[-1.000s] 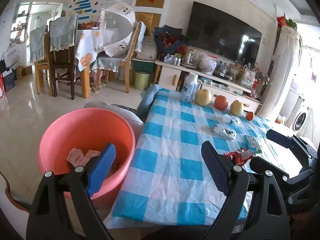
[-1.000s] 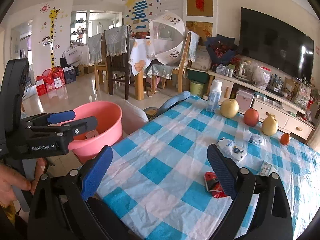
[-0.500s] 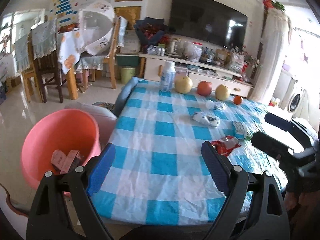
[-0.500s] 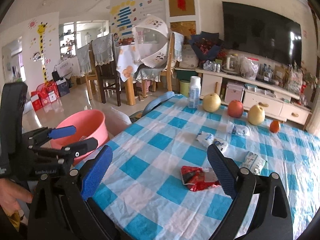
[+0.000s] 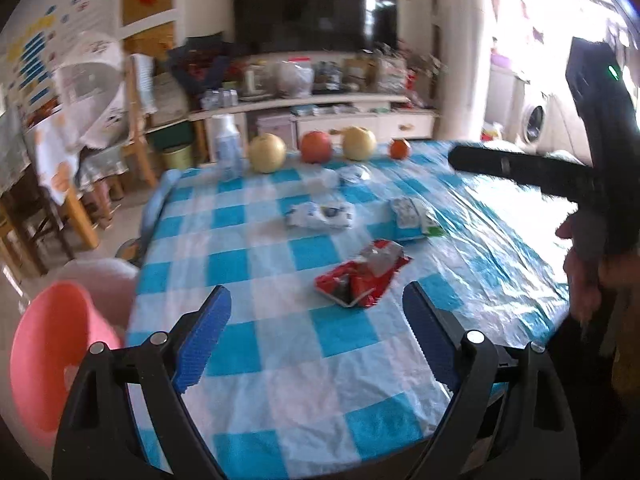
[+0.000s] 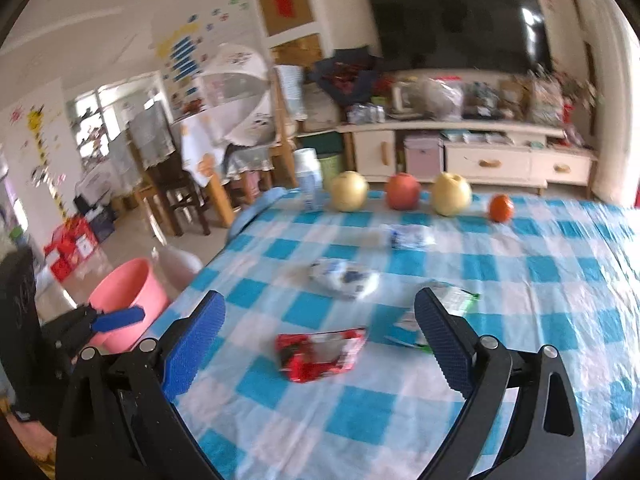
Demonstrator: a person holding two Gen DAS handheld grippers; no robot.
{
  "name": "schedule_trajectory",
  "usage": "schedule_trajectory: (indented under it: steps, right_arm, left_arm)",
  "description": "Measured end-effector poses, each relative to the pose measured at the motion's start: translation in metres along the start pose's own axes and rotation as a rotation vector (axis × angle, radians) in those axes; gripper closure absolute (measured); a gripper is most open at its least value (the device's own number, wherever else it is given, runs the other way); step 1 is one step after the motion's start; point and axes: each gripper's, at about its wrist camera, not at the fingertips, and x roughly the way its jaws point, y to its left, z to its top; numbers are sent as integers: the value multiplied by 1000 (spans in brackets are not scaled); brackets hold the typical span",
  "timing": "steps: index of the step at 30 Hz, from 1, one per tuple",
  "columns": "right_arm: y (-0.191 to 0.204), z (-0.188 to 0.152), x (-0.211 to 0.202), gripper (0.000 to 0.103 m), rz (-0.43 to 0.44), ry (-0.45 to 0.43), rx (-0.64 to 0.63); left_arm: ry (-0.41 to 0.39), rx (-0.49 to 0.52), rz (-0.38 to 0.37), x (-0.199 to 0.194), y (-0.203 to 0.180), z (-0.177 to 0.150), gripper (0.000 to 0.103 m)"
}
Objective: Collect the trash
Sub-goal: 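Move both tools back over the table toward the remaining wrappers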
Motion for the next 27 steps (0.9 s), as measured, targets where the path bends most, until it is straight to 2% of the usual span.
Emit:
schedule_trajectory:
  steps: [7,11,17,27]
  right_arm:
    - [-66,4,11,9,-15,32,114]
    - [-93,2,27,9,-8,81,177]
    - [-96,5,44,9,2,112,163]
    - [-87,9,63,9,29,129,134]
  left_arm:
    - [94,166,-66,55,-30,8,15]
    - [137,204,-117,84,-37,13,15]
    - [233,235,-172,135,-47,18,15]
    - [260,187,-211,168,-41,27,15]
